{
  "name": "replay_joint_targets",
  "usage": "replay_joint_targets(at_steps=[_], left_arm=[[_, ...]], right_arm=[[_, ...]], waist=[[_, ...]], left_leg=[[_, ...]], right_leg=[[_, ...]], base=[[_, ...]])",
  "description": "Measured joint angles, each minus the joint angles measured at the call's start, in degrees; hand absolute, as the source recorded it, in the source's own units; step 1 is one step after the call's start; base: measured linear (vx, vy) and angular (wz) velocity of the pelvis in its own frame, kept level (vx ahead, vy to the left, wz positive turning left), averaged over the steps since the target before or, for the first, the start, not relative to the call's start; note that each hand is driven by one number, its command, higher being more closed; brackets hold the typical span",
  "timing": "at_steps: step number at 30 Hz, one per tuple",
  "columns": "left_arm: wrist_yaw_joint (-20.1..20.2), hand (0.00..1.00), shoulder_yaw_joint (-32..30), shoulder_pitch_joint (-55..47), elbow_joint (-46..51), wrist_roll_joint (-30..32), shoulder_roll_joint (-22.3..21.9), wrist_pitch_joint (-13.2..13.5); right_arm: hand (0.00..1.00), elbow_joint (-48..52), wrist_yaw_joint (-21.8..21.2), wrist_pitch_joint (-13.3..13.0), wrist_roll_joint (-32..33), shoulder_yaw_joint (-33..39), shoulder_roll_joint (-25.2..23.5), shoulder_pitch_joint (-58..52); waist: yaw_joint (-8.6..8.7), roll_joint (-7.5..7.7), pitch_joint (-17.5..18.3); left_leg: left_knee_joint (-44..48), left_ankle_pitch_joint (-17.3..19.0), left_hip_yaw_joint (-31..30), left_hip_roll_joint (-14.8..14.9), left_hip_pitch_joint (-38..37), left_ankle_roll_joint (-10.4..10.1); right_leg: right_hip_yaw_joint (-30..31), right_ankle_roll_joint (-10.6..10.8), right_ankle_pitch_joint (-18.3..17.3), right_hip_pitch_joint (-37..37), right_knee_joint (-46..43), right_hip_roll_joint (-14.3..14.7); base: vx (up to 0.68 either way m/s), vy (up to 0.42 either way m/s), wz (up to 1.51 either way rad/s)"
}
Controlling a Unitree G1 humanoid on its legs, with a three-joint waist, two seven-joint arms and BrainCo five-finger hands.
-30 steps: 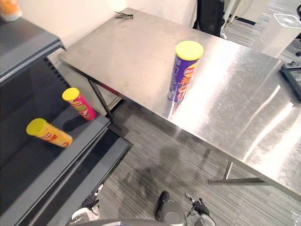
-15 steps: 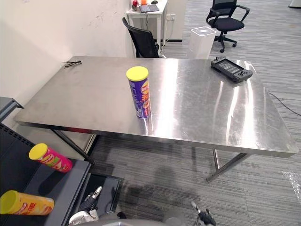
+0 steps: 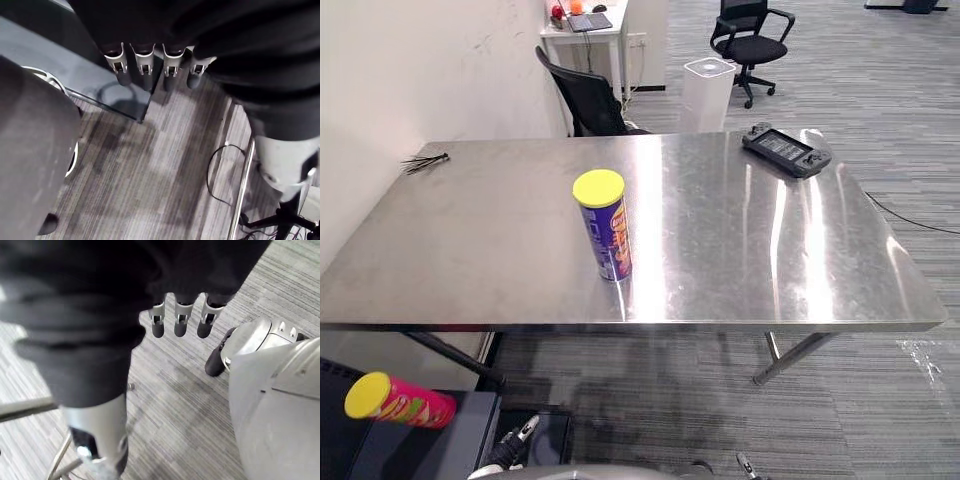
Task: Put the gum and the chips on the shelf.
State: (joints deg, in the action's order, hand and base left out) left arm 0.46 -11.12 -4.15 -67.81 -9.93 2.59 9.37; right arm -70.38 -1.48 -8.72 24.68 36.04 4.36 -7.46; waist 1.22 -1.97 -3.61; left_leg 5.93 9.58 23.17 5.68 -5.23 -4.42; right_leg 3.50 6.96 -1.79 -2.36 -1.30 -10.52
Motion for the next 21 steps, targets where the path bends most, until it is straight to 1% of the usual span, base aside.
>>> replay_joint_targets(at_steps=[1,3,4,6,7,8,9,11,12,13,14,16,18,20,21], left_arm=[[0.01,0.0,-0.02,0.02,0.04,0.0,0.0,0.03],[0.01,0.0,-0.11,-0.13,0.04,0.01,0.04,0.01],[0.02,0.0,-0.47,-0.12,0.13,0.01,0.09,0.01],[0.03,0.0,-0.74,-0.16,0.17,0.01,0.46,0.01],[0.03,0.0,-1.36,-0.14,0.51,0.0,0.6,0.01],[0.04,0.0,-1.82,-0.15,0.75,-0.01,0.66,0.02],[0.05,0.0,-2.9,-0.29,0.82,-0.01,0.82,0.02],[0.05,0.0,-3.6,-0.59,1.41,0.0,0.87,0.0],[0.07,0.0,-4.57,-0.82,1.96,0.0,0.83,0.01],[0.06,0.0,-5.46,-0.8,1.97,0.01,0.85,0.01],[0.06,0.0,-5.94,-0.72,2.07,0.02,0.83,0.01],[0.06,0.0,-6.84,-0.72,2.65,0.11,0.74,0.01],[0.08,0.0,-6.81,-0.74,3.2,0.28,0.53,-0.01],[0.22,0.0,-6.64,-0.87,3.39,1.78,0.12,-0.05],[0.51,0.0,-6.1,-1.22,3.43,2.25,0.07,-0.07]], right_arm=[[0.0,-0.07,0.14,0.02,0.01,1.08,0.23,0.0],[0.0,-0.02,0.67,0.02,0.04,6.05,1.35,0.41],[0.0,0.11,1.34,0.01,0.14,9.03,2.34,0.98],[0.0,0.82,2.16,-0.02,0.59,12.79,4.31,2.38],[0.0,2.64,2.74,-0.1,0.67,15.12,5.34,3.2],[0.0,3.58,3.24,-0.3,1.12,15.96,5.94,3.53],[0.0,7.65,4.59,-0.53,2.36,17.65,7.23,4.1],[0.0,13.52,6.22,-0.96,2.41,17.64,8.72,4.55],[0.0,18.98,7.3,-1.53,2.39,17.58,9.68,4.61],[0.0,25.63,8.75,-2.14,2.27,17.35,10.22,5.07],[0.0,29.15,9.53,-2.64,2.21,17.07,10.37,5.42],[0.0,41.0,12.24,-5.27,0.76,15.33,10.55,6.99],[0.0,46.63,13.36,-6.57,-1.45,13.71,10.56,8.96],[0.0,51.21,13.73,-6.88,-3.53,11.18,10.46,9.98],[0.0,55.11,13.65,-6.89,-5.12,8.41,10.2,9.98]], waist=[[-0.02,-0.24,0.16],[-0.08,-0.16,0.11],[-0.22,-0.27,0.17],[-0.26,-0.32,0.22],[-0.24,0.01,0.15],[-0.24,0.18,0.01],[-0.24,0.36,-0.08],[0.1,0.37,-0.12],[0.08,0.63,-0.28],[0.09,0.56,-0.21],[0.1,0.58,-0.22],[0.08,0.71,-0.25],[-0.29,0.92,-0.14],[-0.42,1.23,-0.08],[-0.76,1.74,0.2]], left_leg=[[-0.09,0.0,0.0,0.03,0.03,0.0],[-0.92,0.0,0.0,0.01,0.03,-0.01],[-1.48,-0.01,0.09,-0.06,0.2,-0.02],[-2.15,-0.01,0.21,-0.16,0.72,-0.02],[-2.45,-0.01,0.24,-0.34,1.21,-0.02],[-2.73,-0.01,0.24,-0.52,1.21,-0.02],[-2.85,-0.1,0.22,-0.76,1.65,0.1],[-2.89,-0.33,0.05,-1.01,2.08,0.22],[-3.27,-0.64,0.07,-1.1,2.1,0.3],[-4.14,-1.33,0.06,-1.24,2.11,0.22],[-4.51,-1.65,0.06,-1.31,2.08,0.15],[-5.95,-2.94,0.02,-1.29,1.93,0.01],[-7.03,-3.87,-0.06,-1.2,2.04,-0.24],[-8.43,-5.1,-0.28,-1.25,1.99,-0.36],[-9.39,-5.68,-0.26,-1.4,2.06,-0.63]], right_leg=[[-0.01,-0.07,0.35,0.03,0.31,0.04],[-0.06,0.09,1.72,0.45,1.08,0.19],[-0.01,0.11,2.34,1.18,1.15,0.28],[0.08,0.32,3.02,2.44,1.16,0.29],[0.1,0.28,3.07,3.32,1.09,0.09],[0.05,0.29,3.07,3.5,1.14,0.0],[-0.02,0.29,3.07,4.01,1.14,-0.23],[-0.19,0.29,3.07,4.34,1.21,-0.49],[-0.23,0.29,3.06,4.59,1.19,-0.51],[-0.25,0.29,3.06,5.05,1.06,-0.48],[-0.25,0.3,3.06,5.18,1.08,-0.48],[-0.48,0.33,3.04,5.58,1.17,-0.21],[-0.64,0.37,3.0,6.21,1.19,0.12],[-1.18,0.64,2.79,6.47,1.4,0.27],[-1.4,1.54,2.14,7.0,1.36,0.22]], base=[[0.03,0.0,-0.13],[0.0,0.013,-0.15],[-0.03,0.016,-0.14],[-0.06,0.006,-0.19],[-0.06,-0.008,-0.17],[-0.08,-0.022,-0.12],[-0.07,-0.022,-0.06],[-0.07,-0.035,0.0],[-0.07,-0.054,0.0],[-0.07,-0.053,-0.01],[-0.08,-0.067,0.0],[-0.09,-0.086,0.0],[-0.09,-0.098,0.0],[-0.09,-0.099,0.03],[-0.07,-0.082,-0.02]])
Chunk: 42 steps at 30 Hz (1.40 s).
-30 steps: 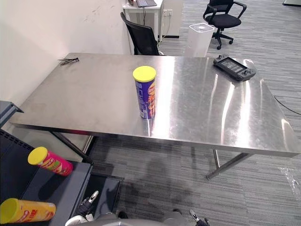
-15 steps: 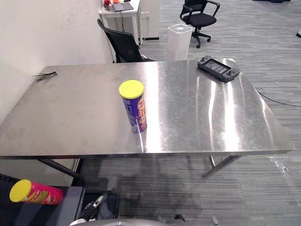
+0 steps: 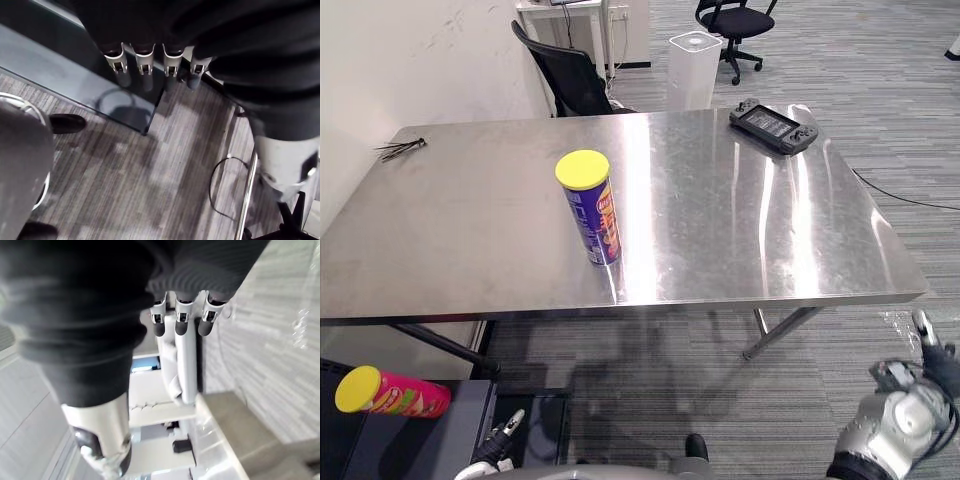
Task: Put the gum and the chips on the shelf.
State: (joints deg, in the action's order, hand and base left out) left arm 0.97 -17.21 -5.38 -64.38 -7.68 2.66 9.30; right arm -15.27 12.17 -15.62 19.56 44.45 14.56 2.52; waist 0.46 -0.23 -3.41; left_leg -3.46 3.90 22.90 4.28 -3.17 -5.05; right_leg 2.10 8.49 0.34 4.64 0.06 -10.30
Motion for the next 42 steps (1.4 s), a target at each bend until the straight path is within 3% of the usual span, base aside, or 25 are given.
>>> replay_joint_targets(at_steps=[4,5,7,11,15,27,33,42], left_arm=[[0.57,0.0,1.85,-0.73,0.53,0.16,-0.47,-0.67],[0.75,0.0,2.43,-0.78,0.86,0.46,-0.42,-0.67],[1.26,0.0,3.2,-0.75,1.25,1.45,-0.31,-0.63],[2.24,0.0,4.79,-0.78,1.58,1.61,0.51,-0.58],[3.0,0.0,6.72,-0.77,1.58,1.67,1.34,-0.53],[3.12,0.0,8.63,-0.31,1.71,1.6,1.69,-0.47],[2.77,0.0,9.15,0.36,1.6,1.52,1.77,-0.69],[2.2,0.0,9.59,0.9,1.77,1.29,1.41,-0.7]], right_arm=[[0.0,15.41,-3.38,-0.25,-2.35,-9.14,-0.37,-1.48],[0.0,19.05,-6.52,-0.95,-3.35,-12.02,-0.37,-1.93],[0.0,20.86,-9.58,-1.35,-3.27,-14.14,0.06,-2.16],[0.0,21.16,-16.25,-1.22,-2.09,-20.92,2.44,-2.61],[0.0,20.69,-19.09,-1.1,-0.55,-27.39,3.25,-1.89],[0.0,7.93,-20.06,1.56,-1.03,-42.04,5.13,9.48],[0.0,2.95,-18.92,3.23,-1.15,-45.47,5.08,14.5],[0.0,0.7,-18.75,3.62,-1.19,-47.65,4.52,19.86]], waist=[[-0.26,0.23,0.31],[-0.57,0.46,0.47],[-0.63,0.46,0.65],[-0.78,1.91,1.39],[-1.32,2.66,1.93],[-2.58,2.59,2.01],[-3.55,2.27,1.77],[-4.67,1.97,1.09]], left_leg=[[-2.35,-1.73,-0.28,0.11,0.05,-0.43],[-2.34,-1.82,-0.36,0.49,-0.01,-0.57],[-2.25,-2.03,-1.03,0.6,-0.01,-0.69],[-2.03,-2.11,-2.33,0.56,0.24,-0.66],[-2.03,-2.18,-3.43,0.39,0.28,-0.56],[-2.33,-3.57,-6.86,0.02,1.47,0.0],[-2.43,-4.31,-8.21,0.08,2.24,-0.01],[-2.46,-4.36,-9.58,0.04,2.41,-0.04]], right_leg=[[-0.29,0.77,-0.55,0.69,0.2,0.73],[-0.45,0.75,-0.54,0.63,0.05,1.11],[-1.05,0.74,-0.53,0.2,0.08,1.19],[-2.42,0.74,-0.53,-0.28,0.1,1.0],[-3.62,0.74,-0.53,-0.97,0.09,0.71],[-6.63,0.71,-0.53,-1.86,0.3,0.16],[-7.82,0.67,-0.51,-2.08,0.73,0.2],[-9.48,0.64,-0.5,-3.41,1.88,0.18]], base=[[-0.06,-0.102,0.03],[-0.01,-0.063,0.03],[0.01,-0.058,0.16],[0.01,-0.025,0.15],[0.01,-0.013,0.14],[-0.03,-0.023,0.14],[-0.03,-0.022,0.11],[0.01,-0.014,0.08]])
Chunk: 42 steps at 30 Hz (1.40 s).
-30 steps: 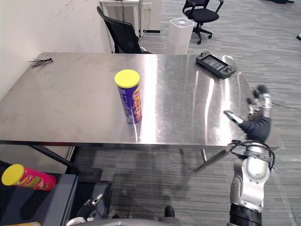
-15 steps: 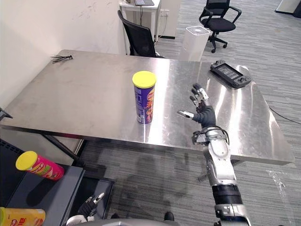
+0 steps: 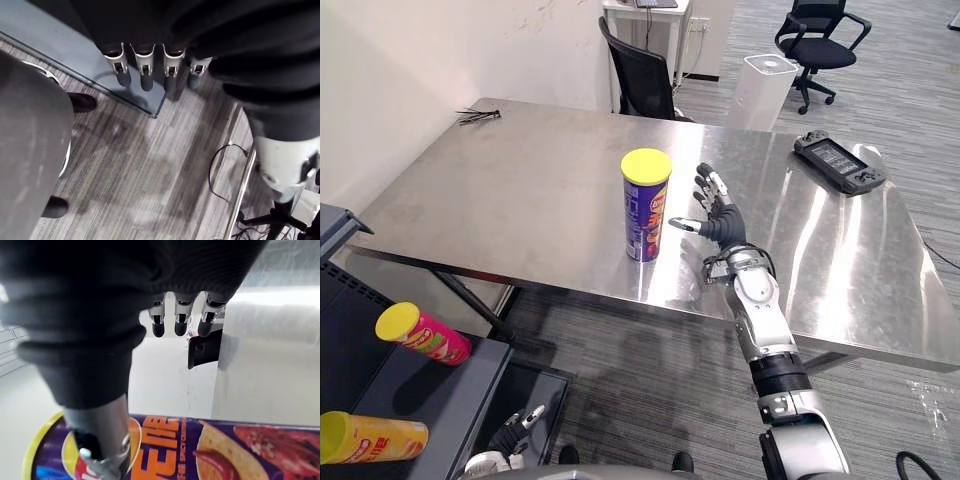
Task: Put the gum and the chips on the shelf.
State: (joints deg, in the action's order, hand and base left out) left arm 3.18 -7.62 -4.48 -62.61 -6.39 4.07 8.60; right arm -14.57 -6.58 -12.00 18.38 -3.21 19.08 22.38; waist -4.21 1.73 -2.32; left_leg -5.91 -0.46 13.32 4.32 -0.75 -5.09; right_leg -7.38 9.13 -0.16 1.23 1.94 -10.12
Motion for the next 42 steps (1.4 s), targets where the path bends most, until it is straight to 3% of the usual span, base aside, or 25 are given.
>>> replay_joint_targets(at_steps=[5,33,34,42], left_arm=[[-0.3,0.0,0.0,0.23,0.3,0.01,-0.13,-0.01],[-0.55,0.0,-0.04,0.19,2.24,0.31,-0.07,-0.14],[-0.58,0.0,-0.09,0.19,2.26,0.31,-0.08,-0.14],[-0.7,0.0,-0.18,0.21,3.43,0.33,-0.08,-0.37]], right_arm=[[0.0,-0.77,0.04,0.03,0.04,-0.2,-0.33,1.6],[0.0,-1.73,-2.24,1.53,0.25,-8.66,-5.13,3.02],[1.0,-1.73,-2.18,1.53,0.24,-8.66,-5.25,3.11],[1.0,-1.72,-0.89,1.55,0.1,-8.71,-5.96,5.55]], waist=[[-0.78,0.1,-0.19],[-0.95,0.72,-2.16],[-0.95,0.73,-2.19],[-0.97,0.83,-3.21]], left_leg=[[-0.01,0.0,-0.13,0.0,-0.06,0.0],[-0.03,0.0,-0.36,0.14,-0.22,-0.02],[-0.03,0.0,-0.36,0.15,-0.22,-0.02],[-0.03,-0.01,-0.51,0.17,-0.31,-0.03]], right_leg=[[-0.35,-0.26,0.18,-0.5,0.58,0.05],[-0.65,-0.25,0.2,-1.04,0.92,0.14],[-0.65,-0.25,0.2,-1.04,0.92,0.14],[-0.83,-0.25,0.2,-1.25,0.92,0.16]], base=[[0.01,-0.01,0.02],[0.0,0.0,0.0],[0.0,0.0,0.0],[0.0,0.0,0.0]])
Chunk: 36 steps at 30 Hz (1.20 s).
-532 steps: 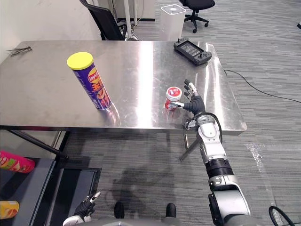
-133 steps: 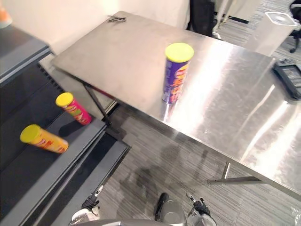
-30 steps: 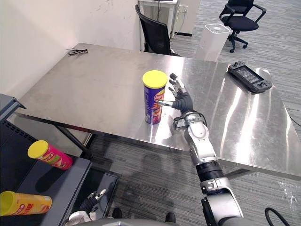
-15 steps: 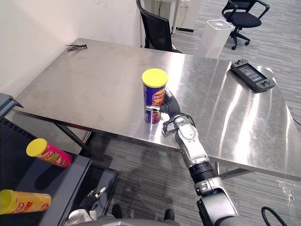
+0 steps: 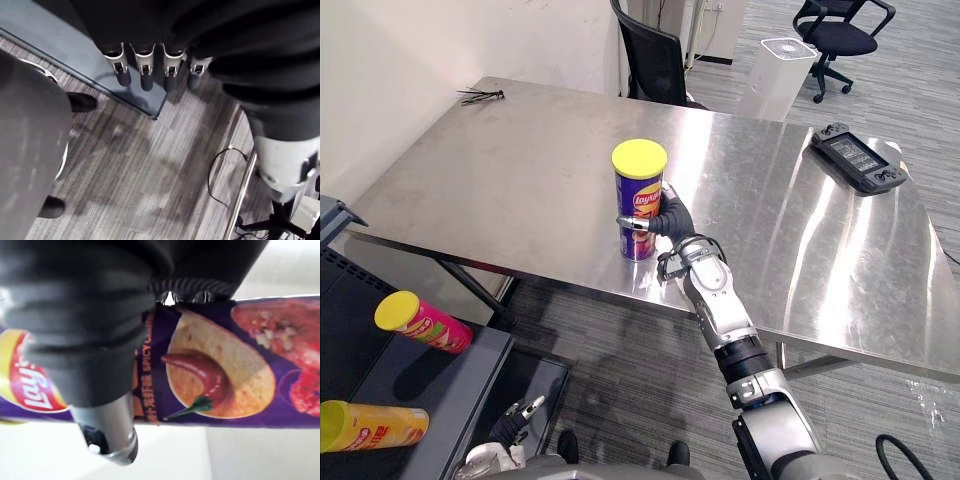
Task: Put the gum and the chips on the shelf.
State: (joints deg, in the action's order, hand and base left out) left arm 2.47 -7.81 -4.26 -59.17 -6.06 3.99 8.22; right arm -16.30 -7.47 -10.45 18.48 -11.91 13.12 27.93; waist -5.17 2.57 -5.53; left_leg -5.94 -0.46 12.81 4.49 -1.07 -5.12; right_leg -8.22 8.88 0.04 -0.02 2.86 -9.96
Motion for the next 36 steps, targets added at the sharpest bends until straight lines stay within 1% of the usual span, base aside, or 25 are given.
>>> replay_joint_targets(at_steps=[3,12,14,17,19,22,23,25,27,29,32,33,36], left_arm=[[-0.04,0.0,0.0,0.0,0.11,0.03,0.0,-0.01],[-0.11,0.0,-0.53,-0.01,0.33,0.14,-0.01,-0.04],[-0.11,0.0,-0.58,-0.01,0.49,0.15,-0.01,-0.04],[-0.11,0.0,-0.65,-0.06,0.89,0.17,-0.09,-0.03],[-0.1,0.0,-1.15,-0.09,0.96,0.2,-0.26,-0.04],[-0.11,0.0,-1.62,-0.2,0.97,0.23,-0.38,-0.03],[-0.11,0.0,-1.67,-0.43,0.98,0.22,-0.38,-0.01],[-0.09,0.0,-1.7,-0.51,0.95,0.23,-0.38,-0.01],[-0.06,0.0,-2.11,-0.84,0.92,0.23,-0.38,0.0],[-0.02,0.0,-2.56,-1.11,0.9,0.23,-0.4,-0.01],[-0.01,0.0,-2.92,-1.89,0.88,0.23,-0.54,0.0],[0.0,0.0,-3.16,-2.16,0.9,0.21,-0.55,0.01],[0.03,0.0,-3.33,-2.53,0.85,0.22,-0.6,0.0]], right_arm=[[1.0,0.03,0.69,0.0,-0.02,0.0,-0.13,0.0],[1.0,0.31,0.93,0.11,-0.4,0.04,-0.13,-0.01],[1.0,1.19,0.93,0.31,-0.41,0.2,-0.09,-0.19],[1.0,6.7,0.88,0.56,-0.43,0.76,1.07,-1.45],[1.0,12.93,1.01,0.44,-0.55,4.99,1.63,-2.84],[1.0,17.97,1.65,0.04,-0.56,11.21,2.75,-4.52],[1.0,20.72,2.49,-0.35,-0.56,15.16,4.5,-6.25],[1.0,22.22,2.91,-0.46,-0.55,17.61,5.3,-7.39],[1.0,24.36,3.28,-0.86,-0.54,21.38,6.31,-9.43],[1.0,25.33,3.28,-1.29,-0.54,23.01,6.38,-10.38],[1.0,27.04,3.38,-1.96,-0.52,25.32,6.41,-13.07],[1.0,27.2,3.48,-2.33,-0.51,25.72,6.41,-13.79],[1.0,27.34,3.45,-2.35,-0.5,27.46,6.41,-15.31]], waist=[[0.0,0.01,-0.01],[0.04,0.03,-0.13],[0.07,0.03,-0.36],[0.13,0.04,-0.56],[0.09,0.04,-0.55],[0.22,0.0,-0.52],[0.36,0.0,-0.46],[0.67,-0.01,-0.41],[1.48,-0.04,-0.37],[1.98,-0.12,-0.2],[2.24,-0.24,1.31],[2.56,-0.25,1.64],[2.95,-0.34,2.2]], left_leg=[[0.0,0.0,-0.3,0.03,0.02,0.0],[0.0,0.0,-0.3,0.08,0.02,0.0],[0.0,0.01,-0.22,0.08,0.02,-0.01],[0.13,-0.01,0.15,0.43,0.06,-0.03],[0.35,-0.07,0.41,0.83,0.18,-0.13],[0.37,-0.19,0.49,1.2,0.32,-0.28],[0.37,-0.21,0.48,1.22,0.32,-0.28],[0.36,-0.23,0.5,1.19,0.31,-0.25],[0.13,-0.4,0.5,1.24,0.32,-0.3],[0.02,-0.5,0.54,1.36,0.31,-0.39],[0.0,-0.66,0.71,2.01,0.89,-0.62],[0.0,-0.85,0.7,2.23,0.92,-0.8],[0.0,-1.19,0.67,2.44,0.9,-1.11]], right_leg=[[-0.39,0.0,0.0,-0.17,0.01,0.01],[-0.41,0.0,0.0,-0.19,0.01,0.02],[-0.32,0.0,0.0,-0.16,0.01,0.02],[0.34,-0.35,0.3,0.15,0.0,0.24],[0.75,-0.75,0.76,0.53,-0.02,0.66],[0.9,-1.06,1.31,0.8,-0.02,1.02],[0.94,-0.96,1.48,0.8,-0.03,1.02],[1.02,-0.93,1.5,0.83,-0.03,0.96],[1.13,-0.92,1.5,0.88,-0.03,0.97],[1.33,-0.92,1.5,0.95,-0.02,1.1],[1.78,-0.92,1.5,1.71,-0.04,1.51],[1.8,-0.92,1.5,1.77,-0.08,1.74],[1.86,-0.94,1.49,1.76,-0.09,2.15]], base=[[0.0,0.0,0.05],[0.0,0.0,0.0],[0.0,0.0,0.0],[0.0,0.0,-0.06],[0.0,-0.006,-0.07],[-0.02,-0.024,-0.04],[-0.03,-0.015,-0.01],[-0.04,-0.013,-0.02],[-0.05,-0.02,-0.03],[-0.05,-0.025,-0.05],[-0.05,-0.044,-0.06],[-0.04,-0.053,-0.02],[-0.04,-0.031,-0.01]])
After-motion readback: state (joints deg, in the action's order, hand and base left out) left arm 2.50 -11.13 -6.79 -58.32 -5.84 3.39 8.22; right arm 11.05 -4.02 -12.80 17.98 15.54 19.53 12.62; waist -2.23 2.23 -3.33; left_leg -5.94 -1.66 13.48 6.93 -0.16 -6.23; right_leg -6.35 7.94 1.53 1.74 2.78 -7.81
